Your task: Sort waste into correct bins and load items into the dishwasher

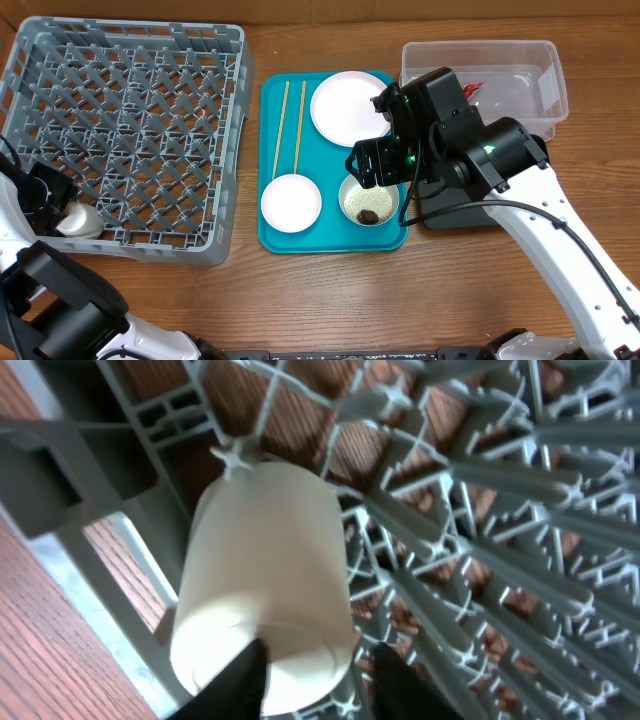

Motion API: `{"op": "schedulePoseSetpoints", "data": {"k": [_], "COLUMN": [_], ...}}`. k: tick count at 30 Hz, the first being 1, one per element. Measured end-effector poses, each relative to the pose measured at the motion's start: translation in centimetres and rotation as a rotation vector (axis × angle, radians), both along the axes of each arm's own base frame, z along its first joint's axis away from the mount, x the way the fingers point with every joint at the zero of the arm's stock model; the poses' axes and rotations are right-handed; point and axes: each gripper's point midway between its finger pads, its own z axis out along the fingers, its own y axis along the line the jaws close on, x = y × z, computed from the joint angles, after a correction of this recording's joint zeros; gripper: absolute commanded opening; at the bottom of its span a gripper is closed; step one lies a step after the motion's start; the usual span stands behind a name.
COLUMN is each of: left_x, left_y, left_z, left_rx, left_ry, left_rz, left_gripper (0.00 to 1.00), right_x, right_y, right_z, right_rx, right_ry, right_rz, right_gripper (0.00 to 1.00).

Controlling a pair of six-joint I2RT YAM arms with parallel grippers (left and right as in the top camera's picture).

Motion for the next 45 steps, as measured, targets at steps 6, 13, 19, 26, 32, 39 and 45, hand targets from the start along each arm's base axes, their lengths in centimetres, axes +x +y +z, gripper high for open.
{"op": "schedulePoseSetpoints", "data": {"k": [6, 13, 19, 26, 32, 39, 45], "left_x": [0.6, 3.1, -1.8, -3.2, -3.3, -2.0, -1.8], "left_y": [-2.6, -4.9, -5.0, -3.4, -2.2, -0.8, -0.6], "left_z": [0.4, 4.6, 6.7, 5.6, 3.6, 1.2, -0.1], "left_rx": [-0.090, -0.016, 0.052, 0.128, 0.166, 0.196, 0.185], "left_ry": [-0.021, -0.099, 0.067, 0.143, 0.189, 0.193, 0.222], "left_rz": [-0.080, -0.187, -0.059, 0.050, 0.064, 0.047, 0.009], "left_gripper": [0.40, 0.20, 0.69, 0.78, 0.74, 0.62, 0.56], "right_x": [0.0, -0.1, -0.2, -0.3, -0.4, -0.4, -0.4], "right_y": [0.0, 0.0, -0.1, -0.2, -0.2, -0.2, -0.2], "right_z": [0.0, 0.0, -0.1, -0.2, -0.3, -0.3, -0.3], "right_rx": [0.000, -0.002, -0.005, -0.009, -0.012, -0.011, -0.011], "right_ry": [0.001, 0.003, 0.009, 0.017, 0.020, 0.020, 0.020], "right_rz": [0.000, 0.000, 0.000, 0.000, 0.000, 0.000, -0.001], "right_gripper": [0.81, 0.81, 0.81, 0.81, 0.81, 0.81, 0.81]}}
